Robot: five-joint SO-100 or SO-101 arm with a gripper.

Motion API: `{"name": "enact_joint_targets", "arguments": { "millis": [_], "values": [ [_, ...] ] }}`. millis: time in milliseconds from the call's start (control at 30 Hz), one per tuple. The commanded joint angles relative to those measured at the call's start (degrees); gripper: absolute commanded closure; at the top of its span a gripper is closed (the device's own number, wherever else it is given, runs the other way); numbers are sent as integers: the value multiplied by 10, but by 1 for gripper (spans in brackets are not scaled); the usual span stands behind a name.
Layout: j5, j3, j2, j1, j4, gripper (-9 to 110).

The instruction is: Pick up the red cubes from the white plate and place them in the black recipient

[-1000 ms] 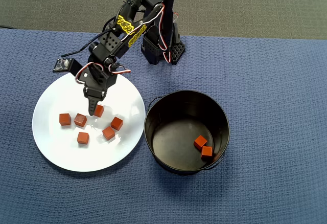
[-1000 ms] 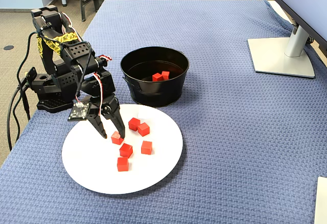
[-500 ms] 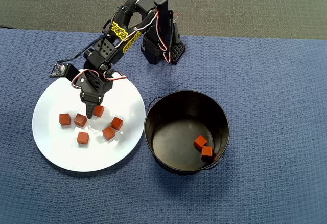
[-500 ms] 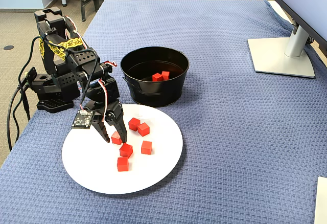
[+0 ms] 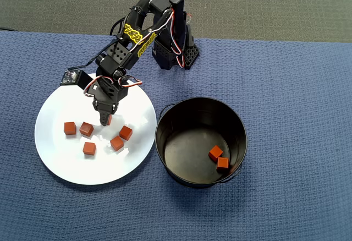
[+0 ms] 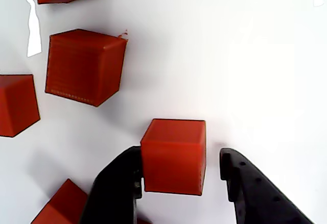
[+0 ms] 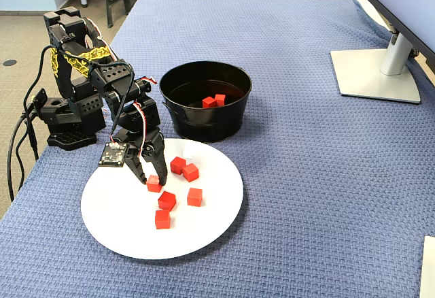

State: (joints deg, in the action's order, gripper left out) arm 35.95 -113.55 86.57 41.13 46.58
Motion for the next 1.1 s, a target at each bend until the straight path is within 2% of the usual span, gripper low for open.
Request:
{"name": "enact_joint_targets", "arguments": {
  "millis": [0, 100, 333, 500, 600, 700, 800, 933, 1000, 1033, 1067],
  "values": [
    [-5, 4, 37, -7, 1, 97],
    [-4, 4, 37, -6, -1, 101],
    [-25, 40, 69, 10, 0, 101],
    [-54, 76, 159, 7, 63, 101],
    [-110, 113, 226, -25, 120, 101],
    [-188, 146, 288, -101, 186, 101],
    [-274, 137, 336, -213, 200, 101],
    [-398, 82, 369, -365, 151, 102],
    [-429, 44, 373, -437, 106, 101],
    [-426, 36, 368, -475, 99, 98],
    [-415, 36, 360, -509, 106, 88]
  ]
}}
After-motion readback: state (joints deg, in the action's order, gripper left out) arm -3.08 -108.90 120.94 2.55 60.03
